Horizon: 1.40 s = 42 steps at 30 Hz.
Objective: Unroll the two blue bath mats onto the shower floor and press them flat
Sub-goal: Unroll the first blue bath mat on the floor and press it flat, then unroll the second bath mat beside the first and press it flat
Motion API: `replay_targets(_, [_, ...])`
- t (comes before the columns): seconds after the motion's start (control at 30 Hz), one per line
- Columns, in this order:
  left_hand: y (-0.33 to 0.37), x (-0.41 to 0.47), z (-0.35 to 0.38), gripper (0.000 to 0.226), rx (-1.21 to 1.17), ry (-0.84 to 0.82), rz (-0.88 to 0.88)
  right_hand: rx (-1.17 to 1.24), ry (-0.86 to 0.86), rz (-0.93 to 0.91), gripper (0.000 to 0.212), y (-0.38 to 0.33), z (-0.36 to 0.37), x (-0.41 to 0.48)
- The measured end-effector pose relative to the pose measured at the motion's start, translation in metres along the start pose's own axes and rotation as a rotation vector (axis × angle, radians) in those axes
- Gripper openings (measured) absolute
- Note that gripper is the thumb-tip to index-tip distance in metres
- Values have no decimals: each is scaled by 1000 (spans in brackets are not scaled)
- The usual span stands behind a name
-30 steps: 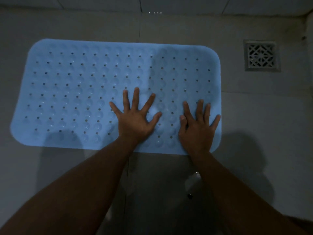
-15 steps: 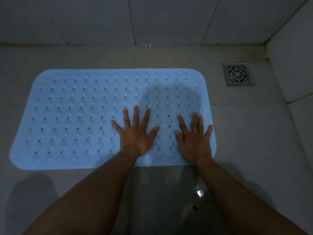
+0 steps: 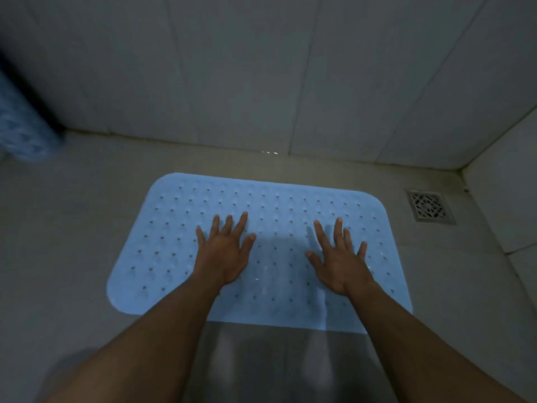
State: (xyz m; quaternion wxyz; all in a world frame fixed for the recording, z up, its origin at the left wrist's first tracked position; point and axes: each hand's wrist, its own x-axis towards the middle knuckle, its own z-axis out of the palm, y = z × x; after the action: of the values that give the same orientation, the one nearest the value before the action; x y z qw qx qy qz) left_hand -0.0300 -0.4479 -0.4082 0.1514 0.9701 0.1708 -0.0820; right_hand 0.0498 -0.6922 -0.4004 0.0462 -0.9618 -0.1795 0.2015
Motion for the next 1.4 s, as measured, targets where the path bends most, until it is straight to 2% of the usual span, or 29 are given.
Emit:
replay_targets(0.5, [-263, -8, -232, 63, -14, 319, -255, -35, 117, -406, 76, -328, -145, 50])
replay_targets(0.73, [-357, -1, -322, 64, -103, 505, -288, -43, 117, -512, 78, -447, -225, 72])
replay_targets(0.97, [-414, 48, -338, 66, -311, 597, -323, 3, 118, -678, 75, -545, -241, 144])
replay_targets(1.1, [-444, 78, -322, 72, -347, 574, -343, 73, 96, -758, 78, -601, -224, 191])
replay_targets(1.23, [-453, 109, -317, 72, -539, 598, -457, 254, 81, -769, 77, -643, -216, 223])
replay_targets(1.4, [-461, 146, -322, 75, -762, 627, -544, 744, -75, -609, 75, -683, -208, 249])
